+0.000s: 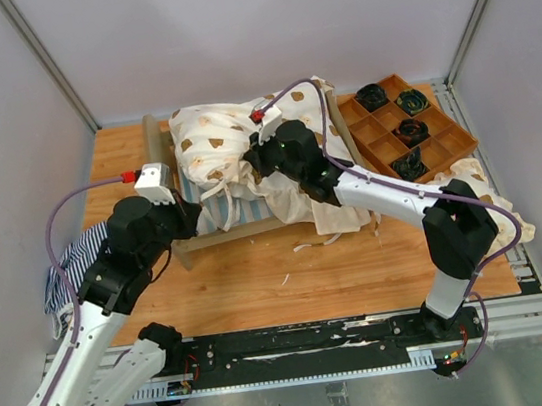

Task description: Set up the pet bed

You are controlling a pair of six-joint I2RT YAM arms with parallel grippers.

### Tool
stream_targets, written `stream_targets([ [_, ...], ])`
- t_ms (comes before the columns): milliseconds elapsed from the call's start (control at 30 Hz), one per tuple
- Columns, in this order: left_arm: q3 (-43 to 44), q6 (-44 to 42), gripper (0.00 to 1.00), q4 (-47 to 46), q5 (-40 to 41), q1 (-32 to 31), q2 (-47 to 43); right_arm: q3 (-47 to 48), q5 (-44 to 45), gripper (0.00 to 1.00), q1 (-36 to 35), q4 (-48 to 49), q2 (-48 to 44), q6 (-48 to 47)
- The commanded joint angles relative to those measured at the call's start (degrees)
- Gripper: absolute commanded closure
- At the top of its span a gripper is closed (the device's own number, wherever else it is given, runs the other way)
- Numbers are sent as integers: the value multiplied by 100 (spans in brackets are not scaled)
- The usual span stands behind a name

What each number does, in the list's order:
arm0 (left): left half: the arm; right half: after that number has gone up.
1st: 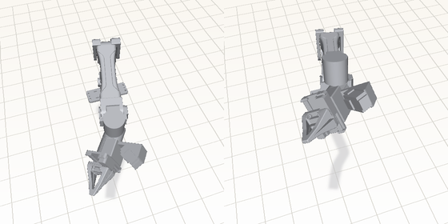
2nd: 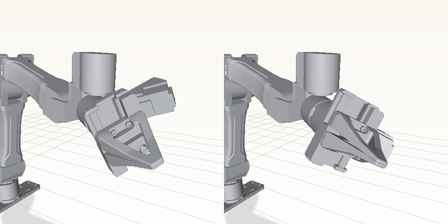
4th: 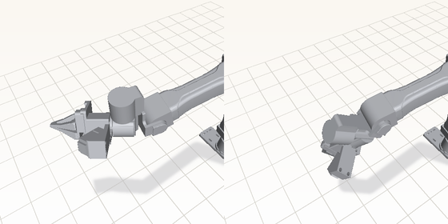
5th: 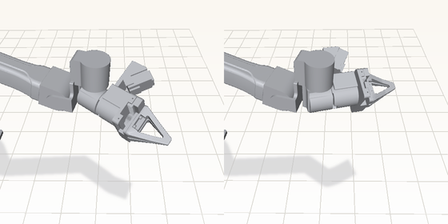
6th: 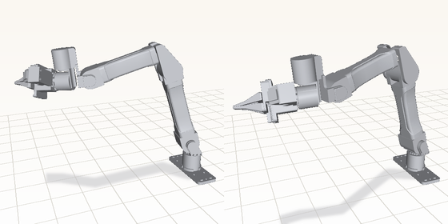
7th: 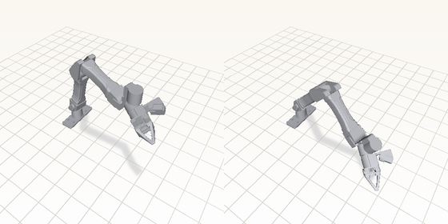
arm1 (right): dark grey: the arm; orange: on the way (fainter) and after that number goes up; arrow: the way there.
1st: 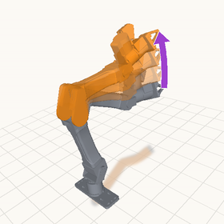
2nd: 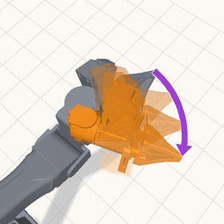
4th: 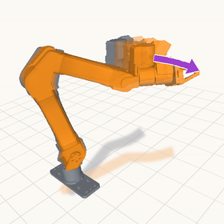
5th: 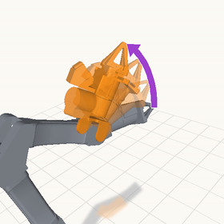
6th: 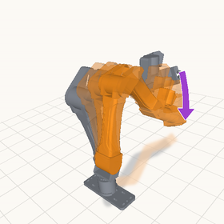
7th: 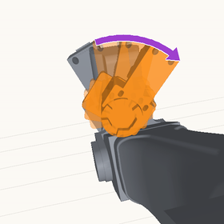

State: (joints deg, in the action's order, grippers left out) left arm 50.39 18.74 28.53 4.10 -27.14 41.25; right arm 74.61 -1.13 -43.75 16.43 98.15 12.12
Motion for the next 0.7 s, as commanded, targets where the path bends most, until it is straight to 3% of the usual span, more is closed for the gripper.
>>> stream_targets([
  [0, 389, -617, 100, 105, 1074, -29, 123, -45, 33, 100, 153, 225, -147, 55],
  [233, 717, -1269, 100, -232, 1961, -29, 434, -131, 7, 100, 154, 273, -177, 85],
  [433, 654, -1640, 100, -535, 2080, -29, 543, -140, 7, 100, 157, 262, -225, 32],
  [667, 36, -1363, 100, -659, 2040, -31, 443, -98, -15, 100, 162, 248, -235, 5],
])
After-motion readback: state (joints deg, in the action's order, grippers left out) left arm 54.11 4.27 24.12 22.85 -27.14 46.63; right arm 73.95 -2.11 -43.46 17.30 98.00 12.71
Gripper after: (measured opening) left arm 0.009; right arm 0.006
